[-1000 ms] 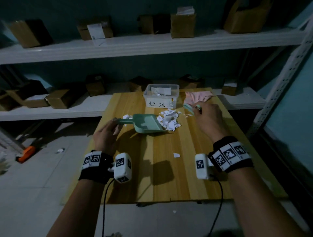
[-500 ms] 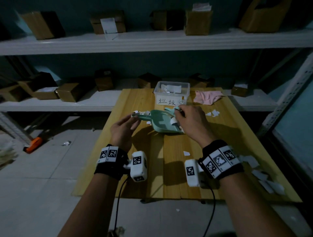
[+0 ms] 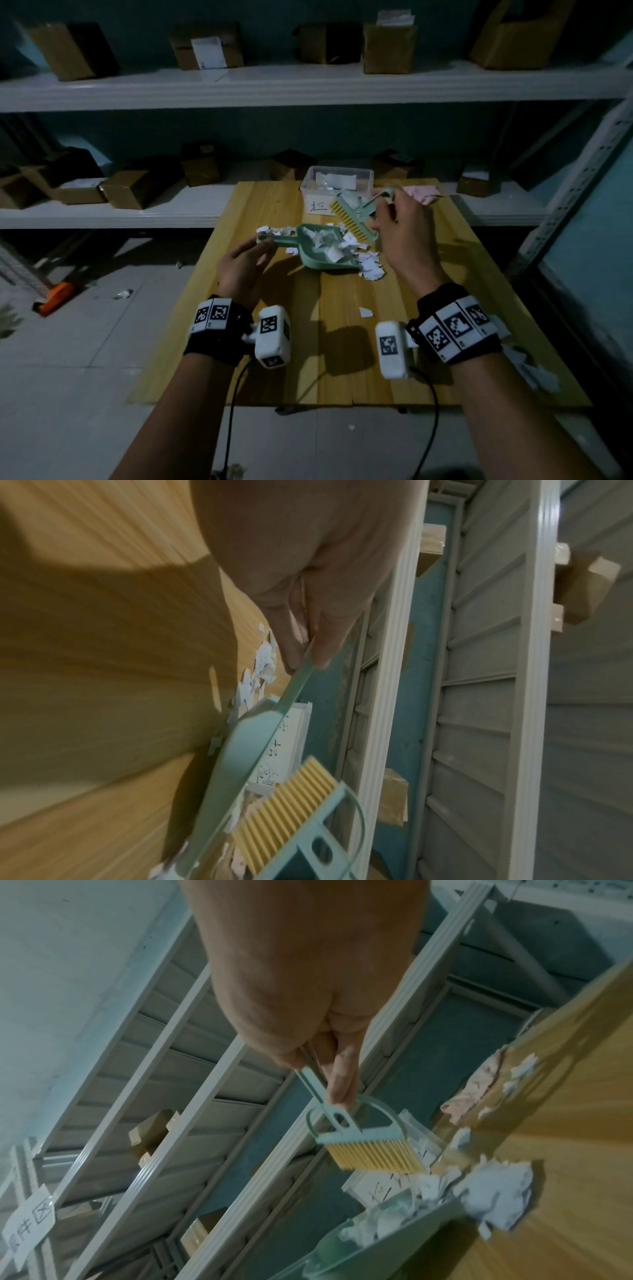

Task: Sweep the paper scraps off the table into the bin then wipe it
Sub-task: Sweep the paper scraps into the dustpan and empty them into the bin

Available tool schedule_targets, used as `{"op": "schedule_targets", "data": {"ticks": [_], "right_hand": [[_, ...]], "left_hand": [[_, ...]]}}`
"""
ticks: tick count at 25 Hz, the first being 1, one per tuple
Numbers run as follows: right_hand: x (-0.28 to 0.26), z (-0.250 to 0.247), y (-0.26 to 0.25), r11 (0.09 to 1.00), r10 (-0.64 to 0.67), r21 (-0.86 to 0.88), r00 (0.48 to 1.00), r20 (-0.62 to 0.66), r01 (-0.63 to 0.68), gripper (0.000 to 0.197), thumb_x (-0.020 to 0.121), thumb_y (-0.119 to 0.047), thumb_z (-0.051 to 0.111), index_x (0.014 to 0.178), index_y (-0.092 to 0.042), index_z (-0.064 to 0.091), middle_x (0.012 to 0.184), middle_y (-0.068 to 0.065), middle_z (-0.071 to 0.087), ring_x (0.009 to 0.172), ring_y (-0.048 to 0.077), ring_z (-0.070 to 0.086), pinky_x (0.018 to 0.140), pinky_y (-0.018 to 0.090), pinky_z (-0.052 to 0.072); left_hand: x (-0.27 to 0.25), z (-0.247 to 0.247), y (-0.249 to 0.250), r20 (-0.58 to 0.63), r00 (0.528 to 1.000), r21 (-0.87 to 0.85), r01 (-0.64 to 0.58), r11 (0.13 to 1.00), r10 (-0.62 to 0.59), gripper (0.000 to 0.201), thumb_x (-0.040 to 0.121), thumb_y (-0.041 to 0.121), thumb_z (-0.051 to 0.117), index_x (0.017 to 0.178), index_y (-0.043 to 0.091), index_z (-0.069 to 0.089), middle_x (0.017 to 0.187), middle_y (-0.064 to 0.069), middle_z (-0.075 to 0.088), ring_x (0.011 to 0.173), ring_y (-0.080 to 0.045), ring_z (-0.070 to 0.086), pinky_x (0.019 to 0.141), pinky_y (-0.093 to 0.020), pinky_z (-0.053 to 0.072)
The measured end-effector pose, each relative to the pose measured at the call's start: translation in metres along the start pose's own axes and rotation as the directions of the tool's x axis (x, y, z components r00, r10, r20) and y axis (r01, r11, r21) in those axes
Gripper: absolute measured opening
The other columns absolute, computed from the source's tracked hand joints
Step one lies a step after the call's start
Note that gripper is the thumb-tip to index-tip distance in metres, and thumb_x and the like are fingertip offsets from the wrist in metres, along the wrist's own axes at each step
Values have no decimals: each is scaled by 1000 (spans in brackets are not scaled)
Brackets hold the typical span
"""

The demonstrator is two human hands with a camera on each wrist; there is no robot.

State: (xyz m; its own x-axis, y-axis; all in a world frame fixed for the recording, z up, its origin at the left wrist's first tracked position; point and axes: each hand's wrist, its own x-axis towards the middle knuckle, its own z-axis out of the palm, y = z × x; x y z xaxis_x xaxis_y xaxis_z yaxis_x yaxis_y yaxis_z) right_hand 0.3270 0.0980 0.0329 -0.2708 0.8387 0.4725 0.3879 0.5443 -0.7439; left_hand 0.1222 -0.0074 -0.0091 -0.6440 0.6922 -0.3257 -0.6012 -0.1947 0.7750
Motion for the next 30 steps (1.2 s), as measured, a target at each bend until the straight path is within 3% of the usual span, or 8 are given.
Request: {"op": "schedule_targets", "data": {"ticks": [7,14,16,19,22,24,26,30], "right_hand": [[9,-30,14,997,71,-5,965,-251,-75,22,103,-29,44,114,-16,58,104,5,69,88,15,70,64,32,61],[9,-59,26,987,163,53,951,-261,-155,23,103,-29,45,112,-12,59,100,5,68,80,8,69,60,22,58],[10,-64,28,984,177,61,950,-257,-167,22,103,-27,45,110,-13,60,97,4,68,78,7,68,56,16,54],[11,-69,31,978,208,66,945,-252,-198,21,103,-27,45,108,-13,60,98,5,70,79,9,69,55,15,50],[10,-68,32,976,218,70,947,-236,-207,25,103,-28,45,108,-10,62,103,7,69,84,14,70,63,29,60],[10,-66,32,975,220,77,948,-229,-208,26,103,-29,45,111,-11,61,106,6,68,87,15,70,67,34,62],[11,-64,33,973,229,59,948,-219,-221,26,103,-32,43,112,-14,60,106,5,68,87,12,69,66,30,61],[15,-61,35,971,239,54,948,-208,-233,26,102,-34,44,110,-15,60,104,6,69,84,11,69,57,20,56]], "left_hand": [[10,5,1,43,999,-82,-18,997,21,33,92,1,59,125,0,60,119,-16,68,105,-22,70,82,-26,60],[26,35,12,163,984,-123,-49,991,69,44,94,8,59,137,1,51,133,-15,59,119,-20,62,103,-32,50],[26,54,18,200,969,-106,-125,986,144,32,94,7,61,124,0,57,121,-17,64,118,-23,62,96,-31,54],[31,86,38,200,946,93,-277,956,255,18,97,12,58,114,9,59,77,9,72,84,-6,67,74,-14,56],[35,116,60,159,938,208,-336,919,307,6,99,16,55,100,15,61,56,17,62,76,-6,64,101,-16,41],[37,134,69,125,944,265,-329,907,306,16,98,16,56,85,23,53,68,13,57,112,-23,65,111,-23,27],[43,147,73,133,943,300,-332,894,305,16,98,14,55,87,25,52,83,10,54,134,-27,47,110,-24,34],[52,160,63,115,941,376,-338,863,319,7,95,12,61,99,17,63,116,-4,66,126,-24,57,100,-27,50]]}}
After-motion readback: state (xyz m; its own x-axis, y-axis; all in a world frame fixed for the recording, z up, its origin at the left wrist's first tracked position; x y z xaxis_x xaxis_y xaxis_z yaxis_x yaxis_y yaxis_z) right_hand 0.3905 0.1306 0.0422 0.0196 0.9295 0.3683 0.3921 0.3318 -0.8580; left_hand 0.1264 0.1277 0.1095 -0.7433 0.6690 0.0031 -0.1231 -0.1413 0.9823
